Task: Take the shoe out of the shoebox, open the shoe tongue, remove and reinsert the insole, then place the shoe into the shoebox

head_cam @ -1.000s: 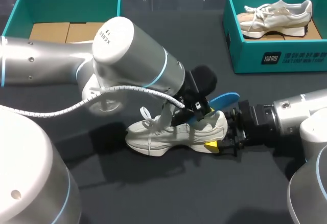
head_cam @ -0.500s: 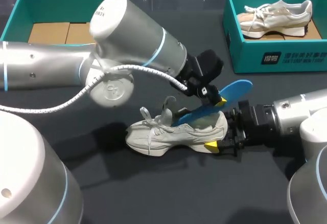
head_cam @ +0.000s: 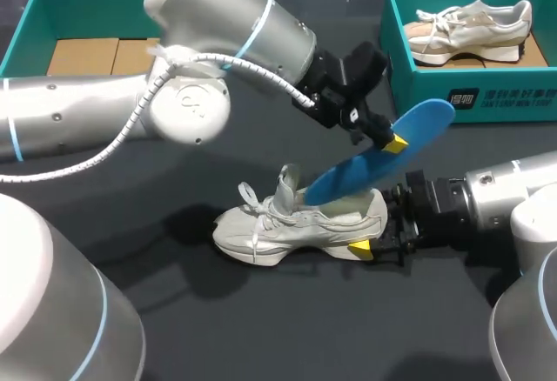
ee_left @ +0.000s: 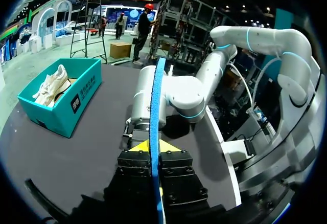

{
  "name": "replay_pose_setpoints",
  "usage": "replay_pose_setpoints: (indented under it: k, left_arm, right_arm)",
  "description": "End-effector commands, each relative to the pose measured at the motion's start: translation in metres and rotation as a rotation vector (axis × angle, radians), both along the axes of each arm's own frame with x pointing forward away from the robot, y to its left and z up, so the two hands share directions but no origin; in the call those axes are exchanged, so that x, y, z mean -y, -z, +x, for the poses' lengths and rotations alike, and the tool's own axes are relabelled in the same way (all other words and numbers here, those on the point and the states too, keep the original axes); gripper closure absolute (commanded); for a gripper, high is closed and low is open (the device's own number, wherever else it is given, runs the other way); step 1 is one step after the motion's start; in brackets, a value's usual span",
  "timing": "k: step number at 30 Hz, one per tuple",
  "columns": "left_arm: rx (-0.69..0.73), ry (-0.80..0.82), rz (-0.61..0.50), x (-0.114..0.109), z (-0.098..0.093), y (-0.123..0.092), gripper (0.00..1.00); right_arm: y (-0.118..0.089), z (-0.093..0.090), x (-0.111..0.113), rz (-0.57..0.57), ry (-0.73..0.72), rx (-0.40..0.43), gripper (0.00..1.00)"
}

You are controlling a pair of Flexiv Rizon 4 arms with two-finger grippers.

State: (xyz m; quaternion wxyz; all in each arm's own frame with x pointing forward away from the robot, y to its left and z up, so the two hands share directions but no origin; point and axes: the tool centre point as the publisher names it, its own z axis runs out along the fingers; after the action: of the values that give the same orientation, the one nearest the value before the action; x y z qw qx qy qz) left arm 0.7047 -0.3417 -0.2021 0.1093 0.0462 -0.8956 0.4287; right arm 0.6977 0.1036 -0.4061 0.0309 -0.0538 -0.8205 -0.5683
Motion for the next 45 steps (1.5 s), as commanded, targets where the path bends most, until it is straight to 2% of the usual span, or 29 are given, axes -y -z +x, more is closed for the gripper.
replay_pose_setpoints:
  k: [1, 5, 6, 11, 16, 20, 33, 39, 45]
  left_arm:
    - [0.001, 0.0, -0.002, -0.002, -0.001, 0.0, 1.0]
    - [0.001, 0.0, -0.002, -0.002, -0.001, 0.0, 1.0]
    - [-0.033, -0.022, -0.045, -0.007, -0.003, -0.004, 1.0]
    - [-0.056, -0.1, -0.227, -0.021, -0.009, -0.038, 1.0]
    - [-0.063, -0.117, -0.372, -0.037, -0.025, -0.074, 1.0]
    - [-0.155, -0.137, -0.494, -0.051, -0.033, -0.104, 1.0]
    - [-0.155, -0.137, -0.494, -0.051, -0.033, -0.104, 1.0]
    - [-0.197, -0.173, -0.628, -0.084, -0.044, -0.133, 1.0]
    - [-0.209, -0.195, -0.677, -0.114, -0.058, -0.149, 1.0]
  right_arm:
    - [0.001, -0.001, -0.001, -0.005, 0.0, -0.001, 1.0]
    - [0.001, -0.001, -0.001, -0.005, 0.0, -0.001, 1.0]
    - [0.001, -0.001, -0.001, -0.005, 0.0, -0.001, 1.0]
    - [0.001, -0.001, -0.001, -0.005, 0.0, -0.001, 1.0]
    - [0.001, -0.001, -0.001, -0.005, 0.0, -0.001, 1.0]
    - [0.001, -0.001, -0.001, -0.005, 0.0, -0.001, 1.0]
    - [0.001, -0.001, -0.001, -0.005, 0.0, -0.001, 1.0]
    - [0.001, -0.001, -0.001, -0.005, 0.0, -0.001, 1.0]
    - [0.001, -0.001, -0.001, -0.005, 0.0, -0.001, 1.0]
